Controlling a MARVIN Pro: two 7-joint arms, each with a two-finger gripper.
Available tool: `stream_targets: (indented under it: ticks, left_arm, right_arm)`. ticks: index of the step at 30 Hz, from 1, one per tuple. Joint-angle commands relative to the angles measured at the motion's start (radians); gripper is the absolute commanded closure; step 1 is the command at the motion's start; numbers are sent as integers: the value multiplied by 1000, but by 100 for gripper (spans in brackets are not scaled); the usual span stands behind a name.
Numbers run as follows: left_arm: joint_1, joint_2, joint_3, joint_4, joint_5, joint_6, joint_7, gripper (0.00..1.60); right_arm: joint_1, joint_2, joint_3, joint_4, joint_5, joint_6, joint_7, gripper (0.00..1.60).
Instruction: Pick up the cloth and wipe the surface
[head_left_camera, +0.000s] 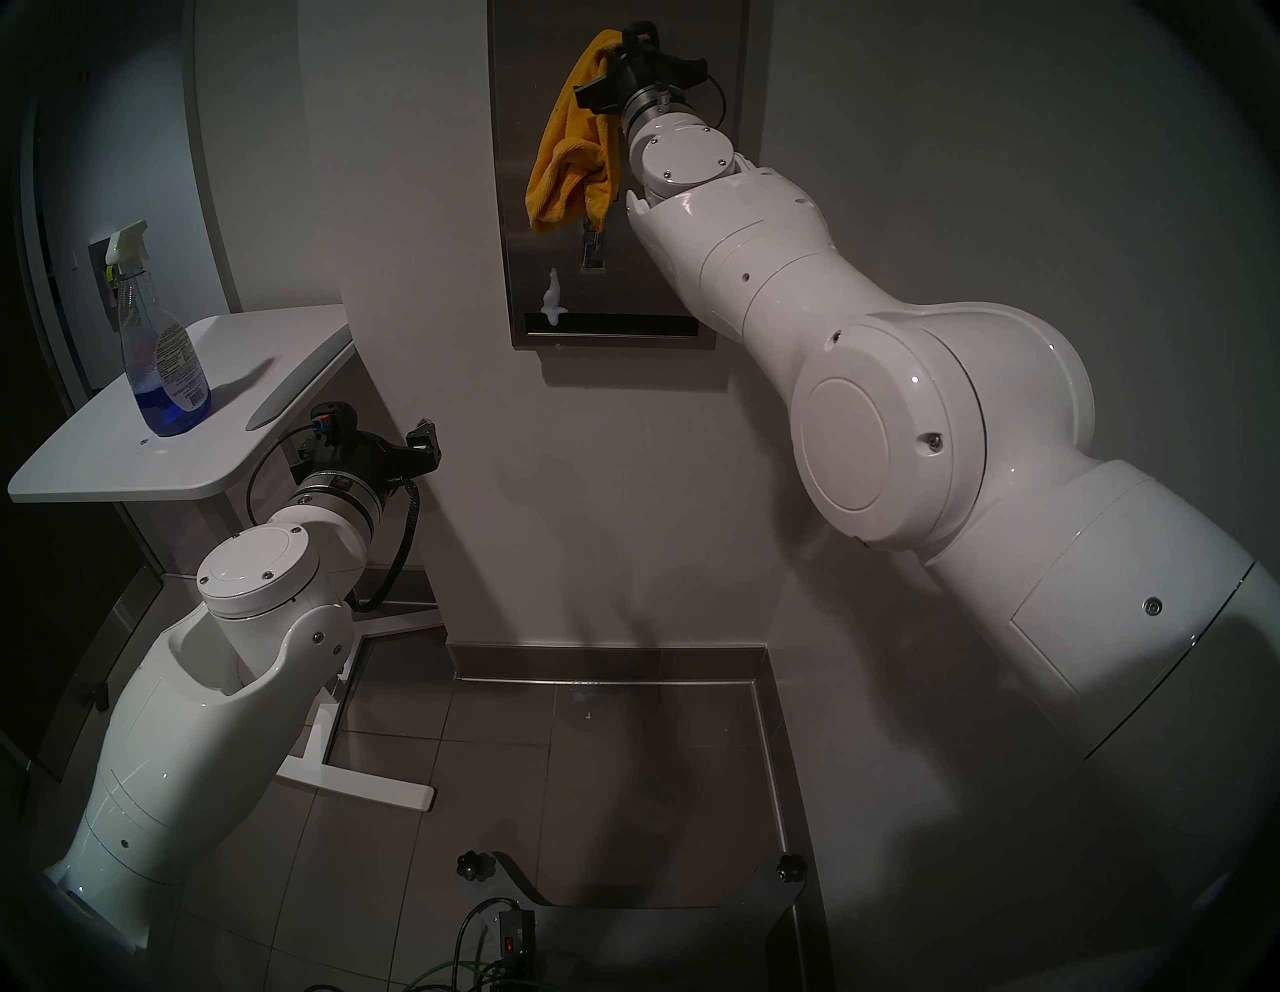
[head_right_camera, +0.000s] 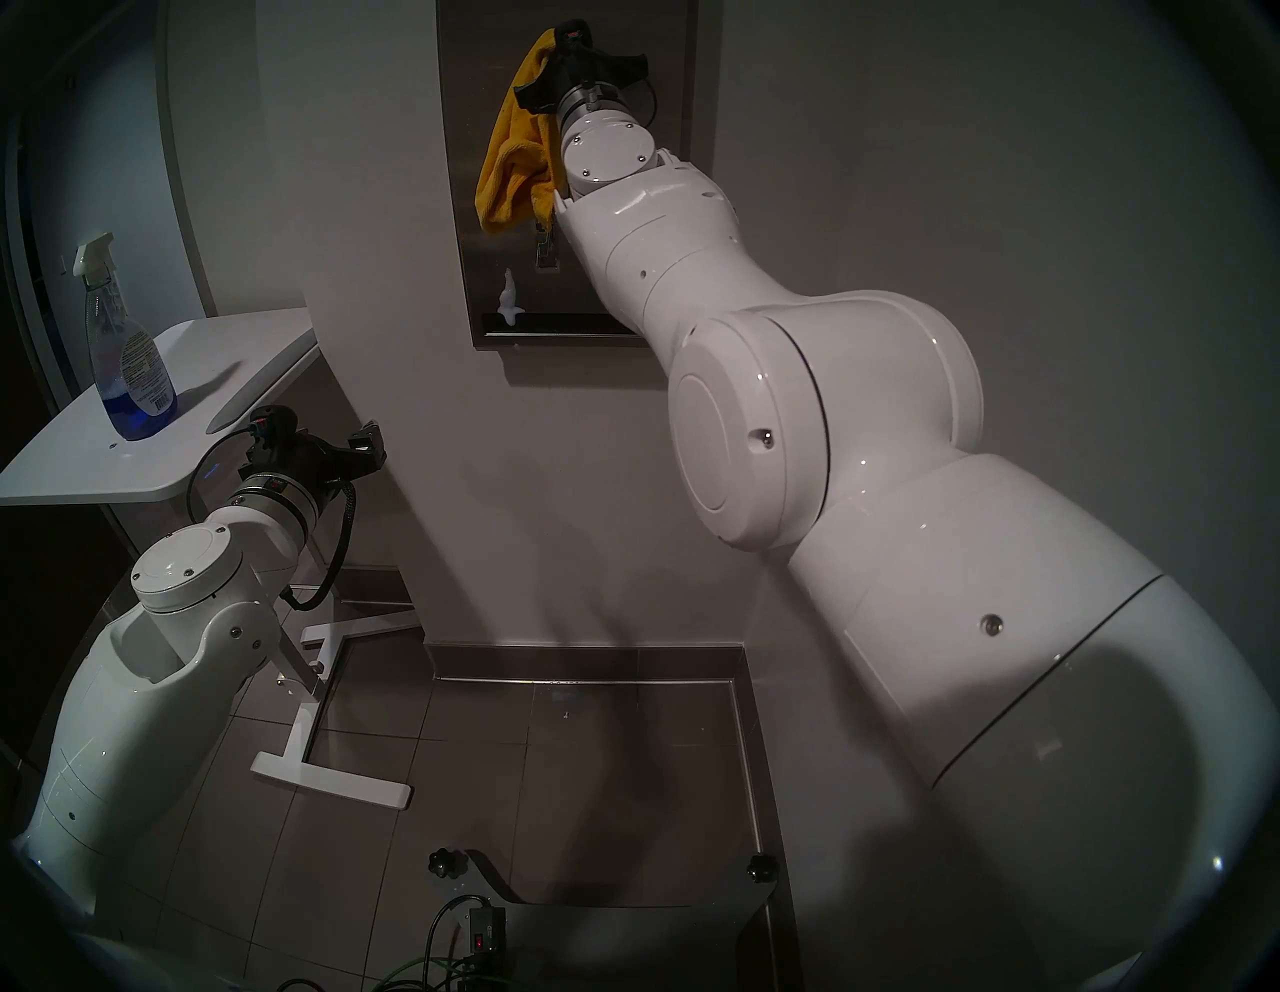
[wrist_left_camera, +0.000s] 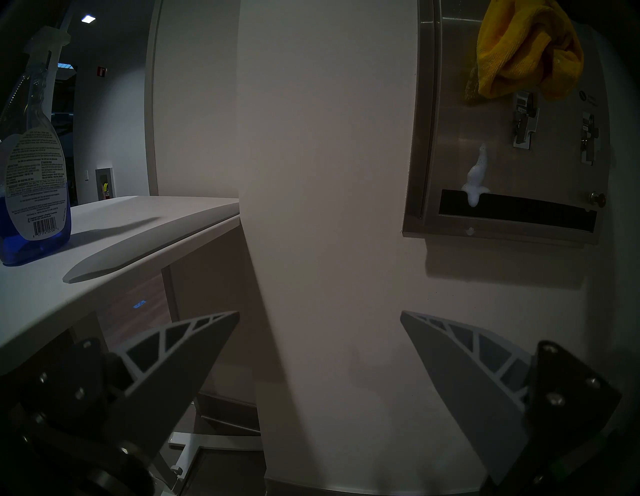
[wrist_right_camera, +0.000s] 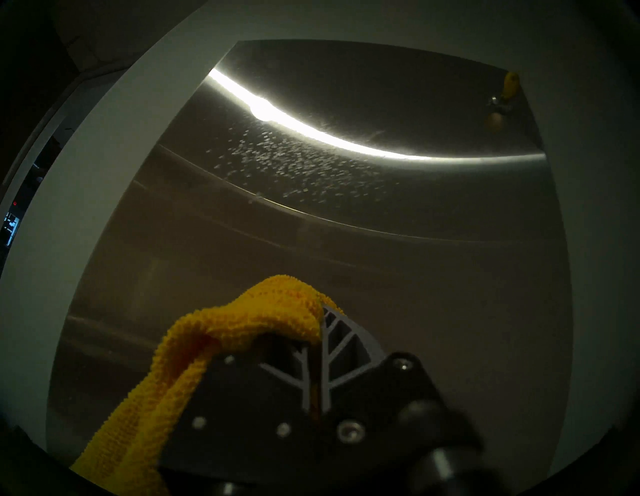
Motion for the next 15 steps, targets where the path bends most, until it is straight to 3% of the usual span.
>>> stream_targets:
  ticks: [1,15]
  left_arm:
    - [-33,2,-16,-29,3,-10,-2,0]
    - [-36,3,-15,-31,3,-10,-1,0]
  right_arm:
    - [29,60,23,5,11,-6,-28,160]
    - [64,-24,74,41,75,-10,-7,160]
